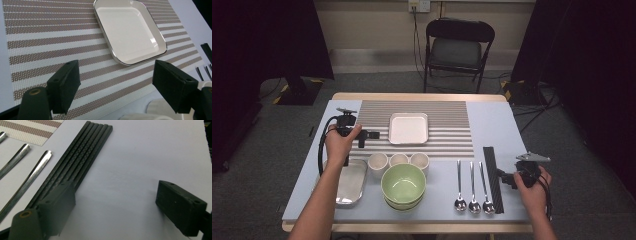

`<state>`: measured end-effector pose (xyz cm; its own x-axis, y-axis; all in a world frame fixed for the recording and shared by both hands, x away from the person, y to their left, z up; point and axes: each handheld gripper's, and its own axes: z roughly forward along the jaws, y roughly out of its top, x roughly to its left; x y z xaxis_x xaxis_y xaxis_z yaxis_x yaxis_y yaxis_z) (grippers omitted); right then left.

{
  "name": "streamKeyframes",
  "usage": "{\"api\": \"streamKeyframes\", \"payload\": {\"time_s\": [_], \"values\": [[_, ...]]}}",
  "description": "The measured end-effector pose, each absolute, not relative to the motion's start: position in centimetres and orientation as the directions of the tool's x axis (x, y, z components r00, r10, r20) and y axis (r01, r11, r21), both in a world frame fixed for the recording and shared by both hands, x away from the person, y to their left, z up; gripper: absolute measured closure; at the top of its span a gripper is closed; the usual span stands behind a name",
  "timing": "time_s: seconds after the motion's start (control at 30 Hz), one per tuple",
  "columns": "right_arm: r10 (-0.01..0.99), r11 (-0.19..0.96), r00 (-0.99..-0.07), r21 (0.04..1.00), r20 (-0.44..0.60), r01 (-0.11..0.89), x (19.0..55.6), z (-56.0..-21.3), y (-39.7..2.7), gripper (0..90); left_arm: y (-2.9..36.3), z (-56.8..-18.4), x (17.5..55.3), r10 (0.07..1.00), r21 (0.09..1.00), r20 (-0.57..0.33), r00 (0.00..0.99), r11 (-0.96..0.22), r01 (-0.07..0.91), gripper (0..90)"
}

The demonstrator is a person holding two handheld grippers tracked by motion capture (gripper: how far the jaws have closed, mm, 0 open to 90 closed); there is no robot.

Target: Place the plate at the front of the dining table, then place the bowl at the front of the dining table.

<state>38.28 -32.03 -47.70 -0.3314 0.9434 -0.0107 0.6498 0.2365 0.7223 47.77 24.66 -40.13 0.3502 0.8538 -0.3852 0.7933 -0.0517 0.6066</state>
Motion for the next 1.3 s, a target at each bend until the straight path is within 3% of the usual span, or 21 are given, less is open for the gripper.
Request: {"api": "streamKeyframes", "payload": {"time_s": [1.3], "values": [[0.943,0.237,-0.331,0.723,-0.012,0.649,38.3,-47.7,-32.0,14.9,26.4,-39.7,45.3,0.867,0.603,-0.364,0.339,-0.058,0.796,22.2]]}}
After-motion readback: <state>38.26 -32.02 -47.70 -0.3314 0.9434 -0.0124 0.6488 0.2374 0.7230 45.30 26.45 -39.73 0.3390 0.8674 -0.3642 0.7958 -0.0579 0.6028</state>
